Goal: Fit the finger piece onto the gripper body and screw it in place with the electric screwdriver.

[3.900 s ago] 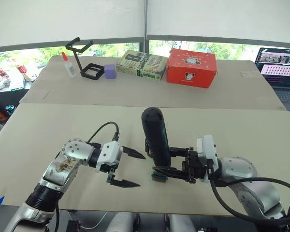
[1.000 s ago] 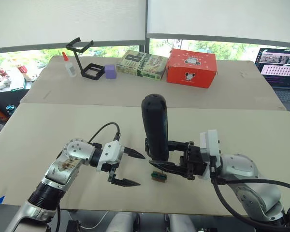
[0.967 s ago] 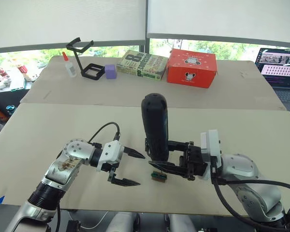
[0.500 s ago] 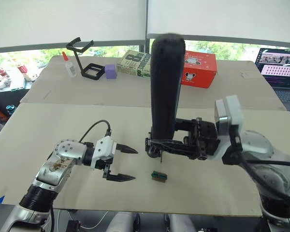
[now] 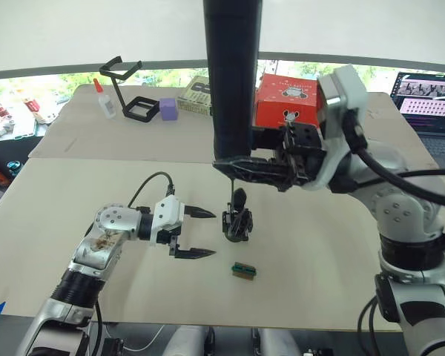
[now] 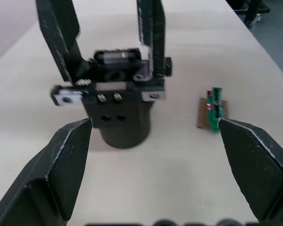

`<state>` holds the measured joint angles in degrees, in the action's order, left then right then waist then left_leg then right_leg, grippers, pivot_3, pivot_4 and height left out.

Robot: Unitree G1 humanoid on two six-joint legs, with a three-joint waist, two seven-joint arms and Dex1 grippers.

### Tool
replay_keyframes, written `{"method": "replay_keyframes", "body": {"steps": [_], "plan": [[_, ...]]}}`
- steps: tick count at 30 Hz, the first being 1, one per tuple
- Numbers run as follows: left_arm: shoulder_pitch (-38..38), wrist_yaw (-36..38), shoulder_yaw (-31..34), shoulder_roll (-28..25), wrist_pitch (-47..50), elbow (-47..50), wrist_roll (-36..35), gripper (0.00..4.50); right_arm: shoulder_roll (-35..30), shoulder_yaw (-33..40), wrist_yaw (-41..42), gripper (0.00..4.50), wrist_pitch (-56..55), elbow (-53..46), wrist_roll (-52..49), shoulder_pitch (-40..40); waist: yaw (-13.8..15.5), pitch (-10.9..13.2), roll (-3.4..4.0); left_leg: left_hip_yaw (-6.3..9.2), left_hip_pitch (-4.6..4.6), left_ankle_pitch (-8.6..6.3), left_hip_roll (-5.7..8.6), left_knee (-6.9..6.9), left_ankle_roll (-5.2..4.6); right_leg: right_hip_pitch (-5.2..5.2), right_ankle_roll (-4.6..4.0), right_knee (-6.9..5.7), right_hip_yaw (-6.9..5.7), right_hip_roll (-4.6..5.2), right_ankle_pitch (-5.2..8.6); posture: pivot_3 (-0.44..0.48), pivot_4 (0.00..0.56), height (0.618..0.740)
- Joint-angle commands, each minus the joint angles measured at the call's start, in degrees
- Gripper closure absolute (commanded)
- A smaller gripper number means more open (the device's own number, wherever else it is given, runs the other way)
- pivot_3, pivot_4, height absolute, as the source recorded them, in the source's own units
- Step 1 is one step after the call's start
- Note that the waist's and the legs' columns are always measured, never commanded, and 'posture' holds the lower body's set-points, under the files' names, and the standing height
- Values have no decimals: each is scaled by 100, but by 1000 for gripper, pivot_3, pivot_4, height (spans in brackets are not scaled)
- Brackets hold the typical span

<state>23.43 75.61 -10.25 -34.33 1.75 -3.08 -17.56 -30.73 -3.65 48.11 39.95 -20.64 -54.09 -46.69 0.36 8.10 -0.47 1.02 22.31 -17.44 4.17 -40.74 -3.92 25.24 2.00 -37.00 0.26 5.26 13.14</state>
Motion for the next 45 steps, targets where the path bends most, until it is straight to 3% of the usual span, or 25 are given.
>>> {"method": "replay_keyframes", "body": {"steps": [1, 8, 45], "plan": [[108, -15, -26, 86, -152, -117, 71, 0, 101, 51, 198, 2589, -268, -2, 222, -132, -6, 0, 0, 0, 3, -1, 0, -1, -1, 2, 0, 0, 0, 0, 0, 0, 150, 740], [281, -92, -85, 349, -213, -522, 186, 0, 169, -96, 758, 2589, -591, 317, 834, 44, -8, 0, 0, 0, 5, -1, 2, -8, -3, 2, 0, -5, -10, -7, 0, 0, 150, 740], [450, -214, -241, 677, -379, -896, 548, 0, 644, -242, 1043, 2589, -955, 287, 1668, 720, -68, 0, 0, 5, 6, -1, 3, -7, -2, 4, 0, -7, -15, -5, 0, 0, 150, 740]]}}
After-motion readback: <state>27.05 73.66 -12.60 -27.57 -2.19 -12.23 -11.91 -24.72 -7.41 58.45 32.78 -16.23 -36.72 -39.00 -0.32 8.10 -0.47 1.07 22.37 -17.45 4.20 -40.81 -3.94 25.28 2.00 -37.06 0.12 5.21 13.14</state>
